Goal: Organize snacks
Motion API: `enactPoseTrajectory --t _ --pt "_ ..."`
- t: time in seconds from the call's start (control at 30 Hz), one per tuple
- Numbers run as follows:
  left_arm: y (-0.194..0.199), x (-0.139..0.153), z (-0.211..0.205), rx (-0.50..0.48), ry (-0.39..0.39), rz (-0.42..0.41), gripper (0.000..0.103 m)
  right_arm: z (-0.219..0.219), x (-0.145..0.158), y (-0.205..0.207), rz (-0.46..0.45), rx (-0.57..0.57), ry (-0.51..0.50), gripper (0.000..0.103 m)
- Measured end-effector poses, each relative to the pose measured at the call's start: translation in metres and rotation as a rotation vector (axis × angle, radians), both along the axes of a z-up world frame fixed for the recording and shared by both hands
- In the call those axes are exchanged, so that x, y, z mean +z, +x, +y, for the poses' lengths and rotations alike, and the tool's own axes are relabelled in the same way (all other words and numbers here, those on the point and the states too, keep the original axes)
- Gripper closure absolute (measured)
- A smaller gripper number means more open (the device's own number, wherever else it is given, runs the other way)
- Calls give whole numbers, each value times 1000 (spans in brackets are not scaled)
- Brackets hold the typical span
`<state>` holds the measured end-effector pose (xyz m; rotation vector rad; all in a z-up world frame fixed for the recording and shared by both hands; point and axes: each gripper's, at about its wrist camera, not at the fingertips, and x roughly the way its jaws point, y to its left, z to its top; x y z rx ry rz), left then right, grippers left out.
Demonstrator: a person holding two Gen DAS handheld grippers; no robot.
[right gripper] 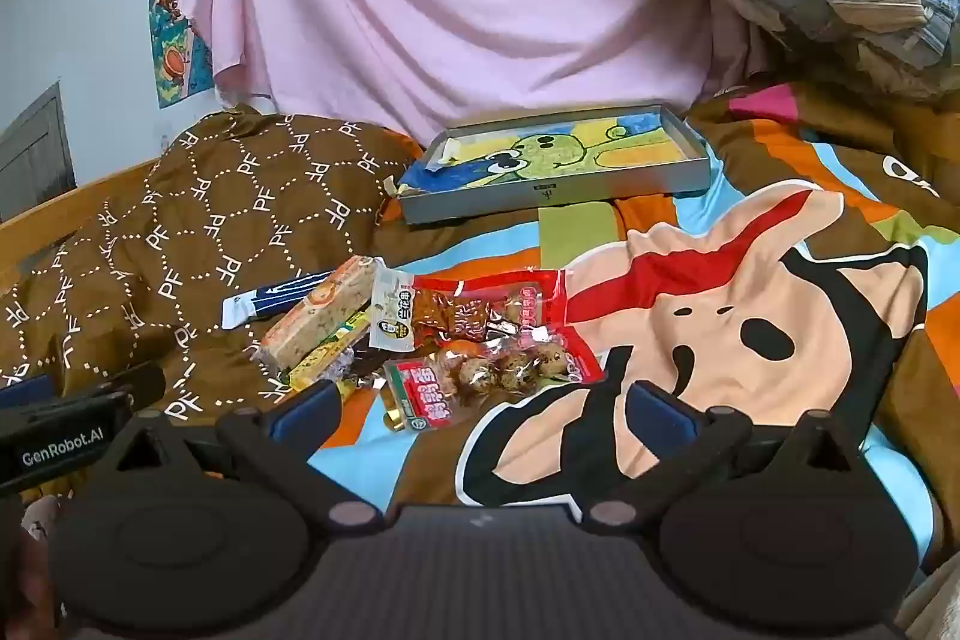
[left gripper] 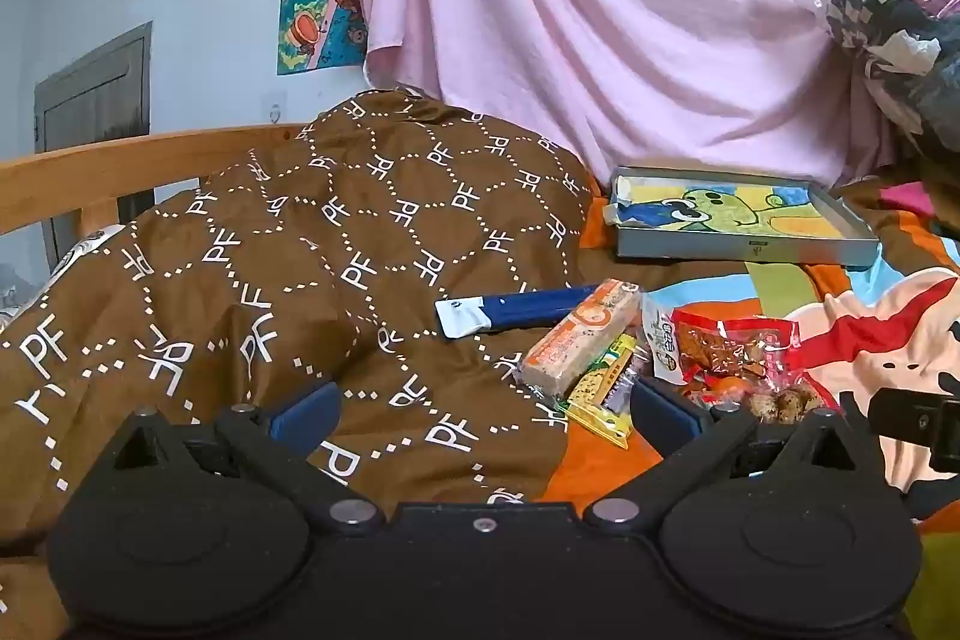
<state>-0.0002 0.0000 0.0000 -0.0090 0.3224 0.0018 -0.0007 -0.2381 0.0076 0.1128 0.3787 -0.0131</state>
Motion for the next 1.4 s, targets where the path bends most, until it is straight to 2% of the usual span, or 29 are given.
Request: enactPoseTrajectory --t 1.4 --pt "-2 1 -2 -9 19 1 1 1 0 0 12 0 -1 0"
